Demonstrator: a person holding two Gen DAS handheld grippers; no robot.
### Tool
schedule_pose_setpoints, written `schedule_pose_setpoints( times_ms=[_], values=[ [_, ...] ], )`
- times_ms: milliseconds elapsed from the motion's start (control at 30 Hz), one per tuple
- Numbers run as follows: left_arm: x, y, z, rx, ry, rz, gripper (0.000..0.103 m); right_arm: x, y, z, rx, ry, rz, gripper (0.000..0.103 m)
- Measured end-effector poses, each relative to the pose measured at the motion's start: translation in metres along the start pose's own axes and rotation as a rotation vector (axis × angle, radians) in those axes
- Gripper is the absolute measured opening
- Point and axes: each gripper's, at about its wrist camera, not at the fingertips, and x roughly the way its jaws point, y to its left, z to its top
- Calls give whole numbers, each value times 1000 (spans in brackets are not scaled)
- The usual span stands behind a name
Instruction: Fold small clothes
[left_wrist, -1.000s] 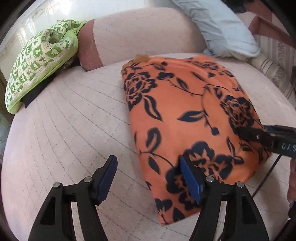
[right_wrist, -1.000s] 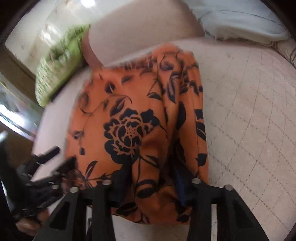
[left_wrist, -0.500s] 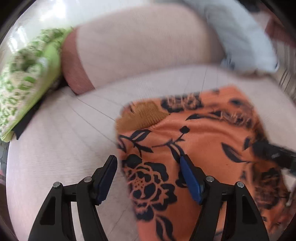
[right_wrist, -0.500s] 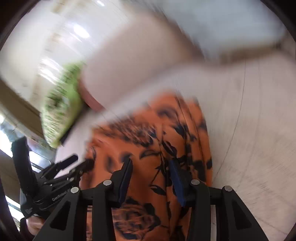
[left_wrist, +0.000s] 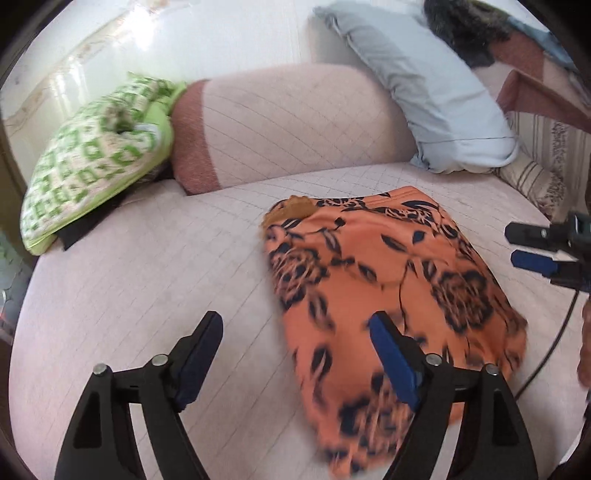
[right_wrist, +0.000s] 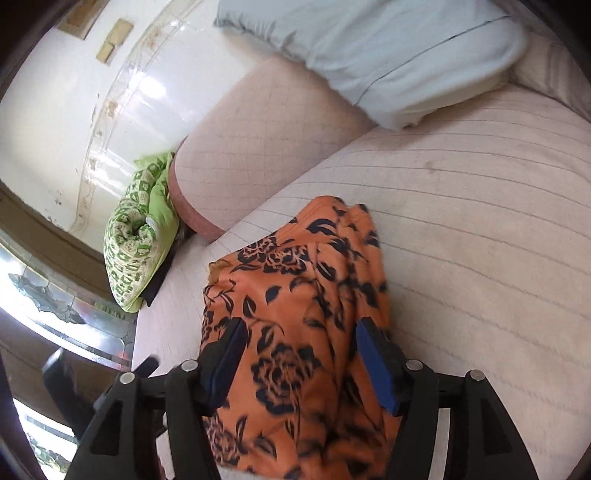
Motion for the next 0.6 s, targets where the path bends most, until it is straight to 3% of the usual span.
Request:
schedule_pose_setpoints(
  times_ms=[100, 333, 600],
  values=[
    [-25, 9, -19, -18, -21, 33, 87, -15, 7, -11, 6, -21, -1, 66],
    [-36, 21, -27, -48, -41, 33, 87, -29, 45, -44, -88, -44, -26, 66],
    [-36, 23, -25, -36, -47, 55, 87, -9, 52, -53, -148, -13, -65, 67]
  ],
)
